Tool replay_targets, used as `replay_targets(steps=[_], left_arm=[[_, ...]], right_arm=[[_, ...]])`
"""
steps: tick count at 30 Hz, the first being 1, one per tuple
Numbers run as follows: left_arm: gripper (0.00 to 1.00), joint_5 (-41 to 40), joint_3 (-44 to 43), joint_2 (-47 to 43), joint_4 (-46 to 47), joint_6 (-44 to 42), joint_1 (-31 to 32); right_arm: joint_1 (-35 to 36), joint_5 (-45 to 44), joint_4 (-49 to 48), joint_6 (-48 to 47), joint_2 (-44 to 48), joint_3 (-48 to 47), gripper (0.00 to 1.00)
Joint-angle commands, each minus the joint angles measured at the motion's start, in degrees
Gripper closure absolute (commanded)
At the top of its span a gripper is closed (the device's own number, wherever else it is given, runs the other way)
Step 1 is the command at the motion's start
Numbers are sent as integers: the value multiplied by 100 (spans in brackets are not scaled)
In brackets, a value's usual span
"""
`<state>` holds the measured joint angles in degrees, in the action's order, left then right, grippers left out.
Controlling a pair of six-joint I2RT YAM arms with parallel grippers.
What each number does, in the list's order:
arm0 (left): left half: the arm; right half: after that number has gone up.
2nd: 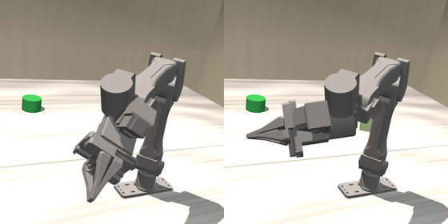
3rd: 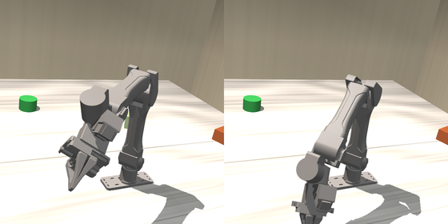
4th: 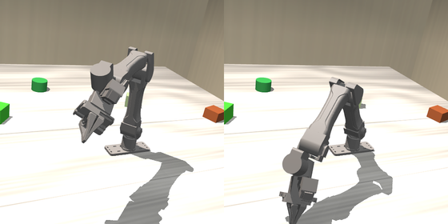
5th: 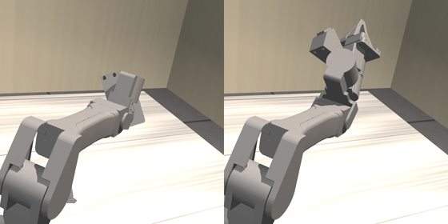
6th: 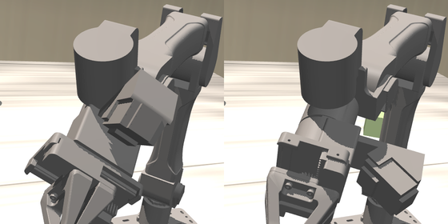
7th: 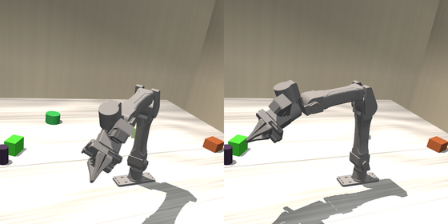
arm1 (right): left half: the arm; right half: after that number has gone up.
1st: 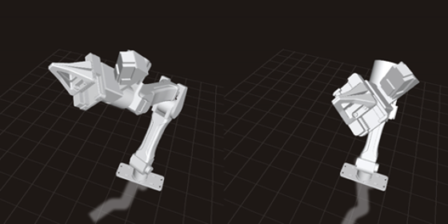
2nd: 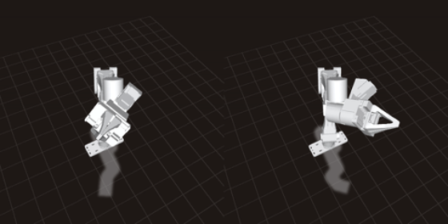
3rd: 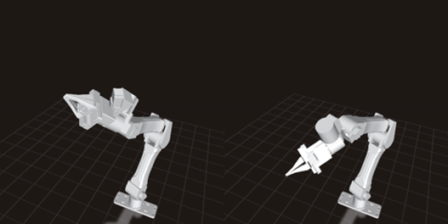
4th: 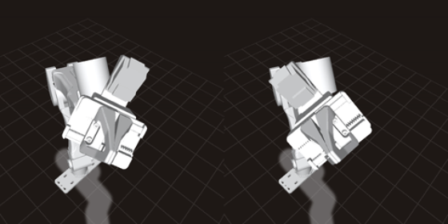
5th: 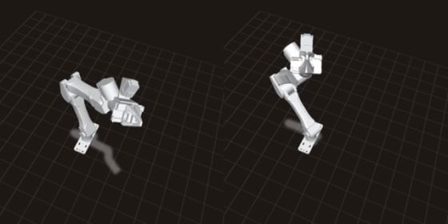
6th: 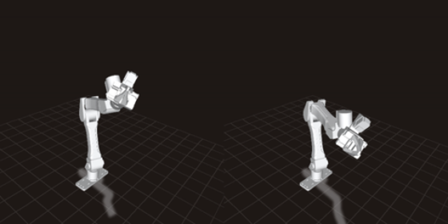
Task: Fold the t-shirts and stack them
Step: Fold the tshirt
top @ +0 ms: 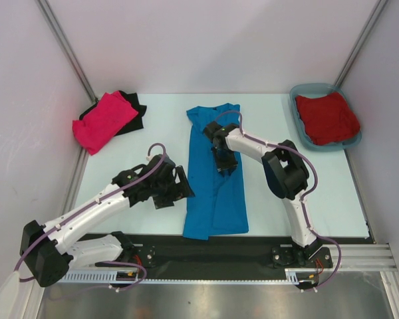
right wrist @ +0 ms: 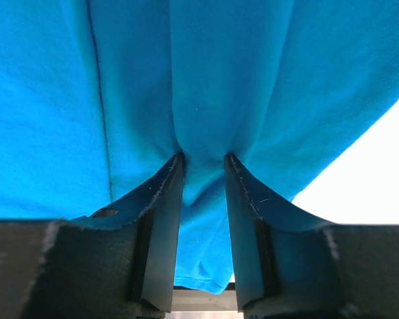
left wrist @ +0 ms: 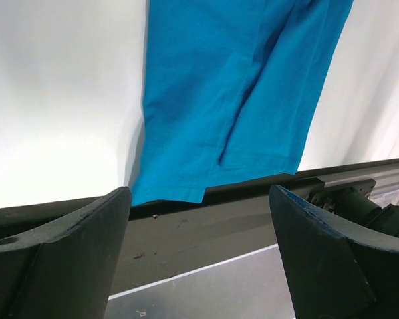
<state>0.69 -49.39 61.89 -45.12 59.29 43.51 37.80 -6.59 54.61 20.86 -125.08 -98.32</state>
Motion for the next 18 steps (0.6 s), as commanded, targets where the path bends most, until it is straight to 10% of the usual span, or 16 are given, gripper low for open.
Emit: replay_targets(steps=[1, 10, 18], left_arm=[[9, 81, 52, 16, 100, -58, 9], [9, 107, 96, 43, 109, -23, 0], [9, 177, 131, 113, 179, 13, 9]], right_arm=[[34, 175, -47, -38, -69, 24, 69], [113, 193, -38, -73, 88, 59, 94], [201, 535, 50, -82, 413, -125, 94]])
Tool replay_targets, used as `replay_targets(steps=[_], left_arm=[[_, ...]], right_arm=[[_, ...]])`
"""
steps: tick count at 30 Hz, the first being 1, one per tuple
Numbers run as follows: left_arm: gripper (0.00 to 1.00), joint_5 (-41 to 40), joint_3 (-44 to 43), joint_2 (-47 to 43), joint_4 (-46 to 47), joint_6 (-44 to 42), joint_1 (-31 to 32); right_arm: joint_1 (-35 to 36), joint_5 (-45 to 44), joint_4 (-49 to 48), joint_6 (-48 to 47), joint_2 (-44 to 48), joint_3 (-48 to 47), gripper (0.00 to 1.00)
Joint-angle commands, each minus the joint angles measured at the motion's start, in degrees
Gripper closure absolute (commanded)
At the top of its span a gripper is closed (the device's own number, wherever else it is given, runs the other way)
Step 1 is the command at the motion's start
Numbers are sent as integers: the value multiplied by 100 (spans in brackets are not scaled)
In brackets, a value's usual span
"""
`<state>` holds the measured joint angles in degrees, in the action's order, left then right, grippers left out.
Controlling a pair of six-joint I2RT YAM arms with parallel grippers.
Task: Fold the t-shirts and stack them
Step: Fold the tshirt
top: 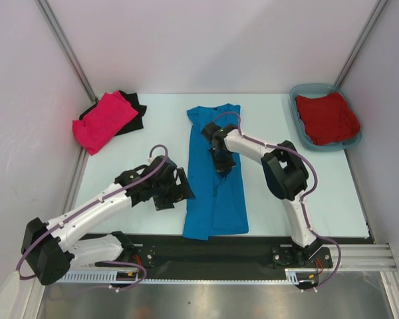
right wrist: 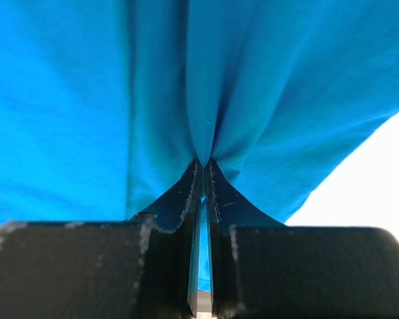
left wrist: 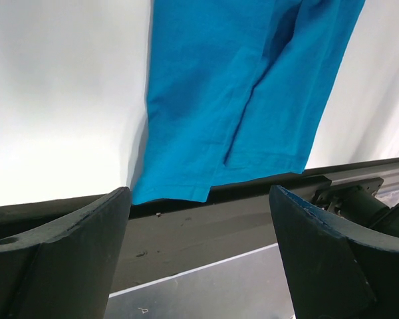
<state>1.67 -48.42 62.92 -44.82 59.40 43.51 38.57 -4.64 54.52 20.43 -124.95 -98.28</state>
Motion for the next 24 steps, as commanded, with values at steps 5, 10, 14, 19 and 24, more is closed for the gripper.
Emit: replay_targets(steps=[5, 10, 14, 19, 24], left_arm=[[9, 114, 26, 89, 184, -7, 9], [9, 132, 26, 124, 193, 2, 9], [9, 158, 35, 151, 210, 2, 9], [9, 176, 9, 239, 228, -24, 9], [9, 193, 0, 274, 237, -51, -26]], right_arm=[[178, 403, 138, -30, 471, -227, 93], [204, 315, 59, -21, 585, -209, 94], [204, 411, 41, -12, 577, -306, 92], [204, 806, -213, 23, 567, -201, 94], [195, 940, -197, -30, 515, -261, 63]])
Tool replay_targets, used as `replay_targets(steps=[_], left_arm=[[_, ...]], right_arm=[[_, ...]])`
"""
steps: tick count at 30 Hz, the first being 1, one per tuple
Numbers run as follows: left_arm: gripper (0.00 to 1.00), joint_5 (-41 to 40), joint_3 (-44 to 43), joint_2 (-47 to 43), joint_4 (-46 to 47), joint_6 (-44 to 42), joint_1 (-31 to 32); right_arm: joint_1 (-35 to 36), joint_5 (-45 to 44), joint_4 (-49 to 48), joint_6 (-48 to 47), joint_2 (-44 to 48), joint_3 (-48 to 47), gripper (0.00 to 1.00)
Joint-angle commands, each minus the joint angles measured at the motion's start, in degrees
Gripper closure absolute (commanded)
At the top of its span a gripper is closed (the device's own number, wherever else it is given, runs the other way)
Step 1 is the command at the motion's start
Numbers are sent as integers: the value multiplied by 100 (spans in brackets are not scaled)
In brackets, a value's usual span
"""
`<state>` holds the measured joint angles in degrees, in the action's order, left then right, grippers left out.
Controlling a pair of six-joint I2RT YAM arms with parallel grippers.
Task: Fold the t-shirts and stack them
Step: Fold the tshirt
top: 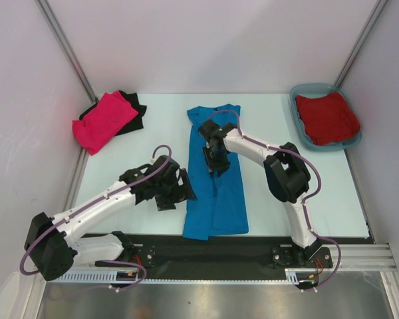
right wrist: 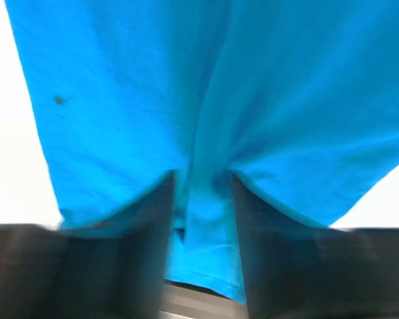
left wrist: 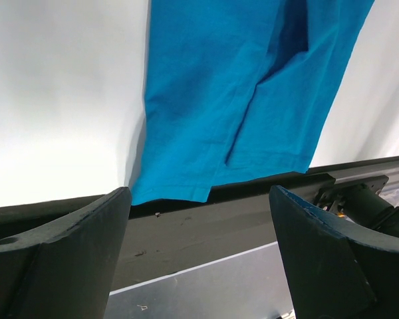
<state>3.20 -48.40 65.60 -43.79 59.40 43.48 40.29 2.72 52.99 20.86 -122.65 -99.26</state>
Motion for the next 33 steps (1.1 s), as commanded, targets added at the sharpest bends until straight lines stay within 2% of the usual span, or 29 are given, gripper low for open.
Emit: replay_targets(steps=[1, 3, 4, 8, 12, 16, 19, 24, 27, 33], left_arm=[[9, 40, -3, 22, 151, -60, -33], [9, 58, -20, 49, 151, -95, -50], [9, 66, -29, 93, 151, -112, -59], [8, 110, -90, 215, 143, -174, -86], [8, 154, -231, 295, 108, -288, -112], [8, 128, -319, 348, -24, -446, -121], [8, 75, -249, 339, -147, -482, -121], [8, -91, -178, 199, -279, -350, -130], [8, -311, -213, 76, -446, -166, -130], [8, -900, -213, -442, -666, 230, -130]], right_arm=[[49, 46, 35, -56, 312, -155, 50], [40, -263, 18, -38, 565, -33, 38], [31, -664, 140, -21, 654, -32, 24], [-39, -1291, 527, 75, 1155, 91, 15], [-118, -1467, 940, 400, 1726, 791, 11], [-180, -1039, 854, 664, 2541, 1898, 12], [-40, -564, 774, 875, 2973, 2322, 16], [381, -167, 836, 1086, 3203, 2420, 34], [549, -52, 844, 1192, 3274, 2508, 40], [1068, -43, 774, 1271, 3274, 2833, 40]])
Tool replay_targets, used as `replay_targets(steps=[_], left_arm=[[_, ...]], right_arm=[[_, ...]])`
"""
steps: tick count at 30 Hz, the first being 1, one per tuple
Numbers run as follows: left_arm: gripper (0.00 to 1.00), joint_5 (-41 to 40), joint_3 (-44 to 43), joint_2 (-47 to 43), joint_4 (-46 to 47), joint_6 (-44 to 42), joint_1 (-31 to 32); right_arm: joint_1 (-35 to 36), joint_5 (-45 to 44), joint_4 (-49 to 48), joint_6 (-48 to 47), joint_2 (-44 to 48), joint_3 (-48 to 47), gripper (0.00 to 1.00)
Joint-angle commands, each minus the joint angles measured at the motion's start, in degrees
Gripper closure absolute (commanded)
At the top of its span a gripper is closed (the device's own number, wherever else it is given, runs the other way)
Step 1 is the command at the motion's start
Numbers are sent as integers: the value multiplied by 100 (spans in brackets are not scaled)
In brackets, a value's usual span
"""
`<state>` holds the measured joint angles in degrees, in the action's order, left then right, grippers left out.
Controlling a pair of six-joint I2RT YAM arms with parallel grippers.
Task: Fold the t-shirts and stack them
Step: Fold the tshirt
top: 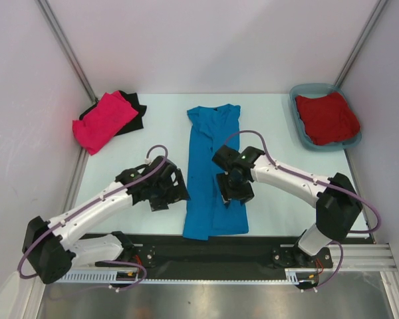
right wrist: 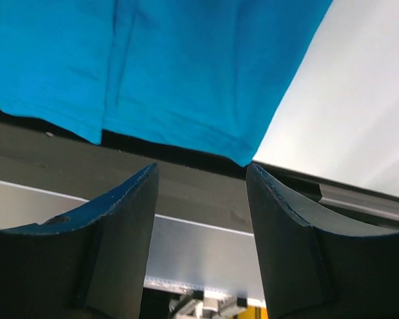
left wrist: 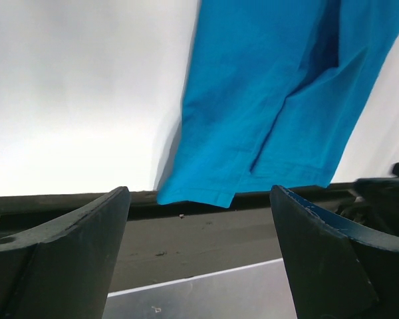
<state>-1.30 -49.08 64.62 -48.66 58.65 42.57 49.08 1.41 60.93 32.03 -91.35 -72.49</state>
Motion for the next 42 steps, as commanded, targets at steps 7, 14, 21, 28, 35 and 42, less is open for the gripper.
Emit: replay_targets(steps=[7, 14, 21, 28, 35, 42], left_arm=[[8, -573, 39, -819, -223, 586, -38], [8, -573, 21, -811, -275, 621, -38], [8, -573, 74, -863, -275, 647, -38], [8, -538, 109, -863, -284, 639, -38], [8, -485, 162, -846, -258, 595, -38], [8, -485, 188, -890, -284, 568, -38]], right_arm=[[576, 35, -283, 32, -242, 165, 41], [761, 167, -546, -135, -857, -98, 42], [1077, 246, -810, -259, -1411, -265, 43], [1200, 219, -854, -250, -1649, -389, 43], [1236, 219, -898, -259, -1868, -433, 45], [1262, 219, -951, -259, -2027, -459, 54]])
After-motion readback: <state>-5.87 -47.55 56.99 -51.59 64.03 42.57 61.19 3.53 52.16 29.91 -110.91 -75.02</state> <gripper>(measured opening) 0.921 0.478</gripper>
